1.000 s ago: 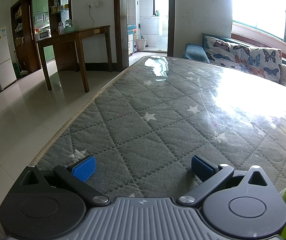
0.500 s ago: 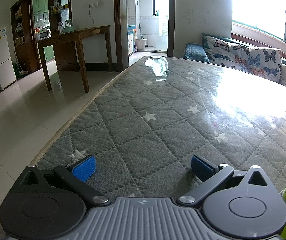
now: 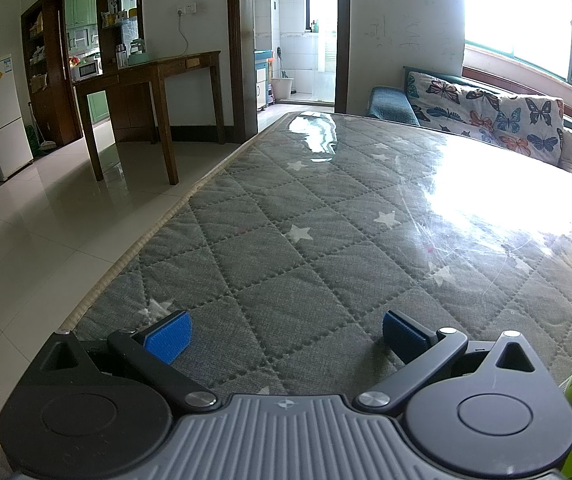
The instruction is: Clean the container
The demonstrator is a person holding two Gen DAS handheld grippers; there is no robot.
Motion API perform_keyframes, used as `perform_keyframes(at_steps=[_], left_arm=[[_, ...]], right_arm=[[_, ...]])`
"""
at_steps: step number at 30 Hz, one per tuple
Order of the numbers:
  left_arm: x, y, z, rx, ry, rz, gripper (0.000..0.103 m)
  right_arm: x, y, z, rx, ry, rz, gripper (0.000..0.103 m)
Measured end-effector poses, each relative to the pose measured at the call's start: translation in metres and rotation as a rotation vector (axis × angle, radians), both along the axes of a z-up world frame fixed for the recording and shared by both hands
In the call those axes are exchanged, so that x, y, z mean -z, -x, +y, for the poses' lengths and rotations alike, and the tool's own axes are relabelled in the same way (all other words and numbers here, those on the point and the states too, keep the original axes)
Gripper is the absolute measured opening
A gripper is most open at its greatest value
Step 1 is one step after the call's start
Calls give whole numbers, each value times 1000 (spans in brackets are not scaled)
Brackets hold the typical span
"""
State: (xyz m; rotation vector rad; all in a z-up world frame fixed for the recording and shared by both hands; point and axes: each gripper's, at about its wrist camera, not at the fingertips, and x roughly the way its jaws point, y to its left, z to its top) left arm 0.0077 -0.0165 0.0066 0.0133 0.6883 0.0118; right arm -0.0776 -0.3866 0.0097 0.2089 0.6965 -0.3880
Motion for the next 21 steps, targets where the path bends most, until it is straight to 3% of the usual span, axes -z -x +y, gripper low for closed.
perform_keyframes(at_steps=[21], left_arm=[[0,0,0,0,0,0,103]], right_arm=[[0,0,0,0,0,0,103]])
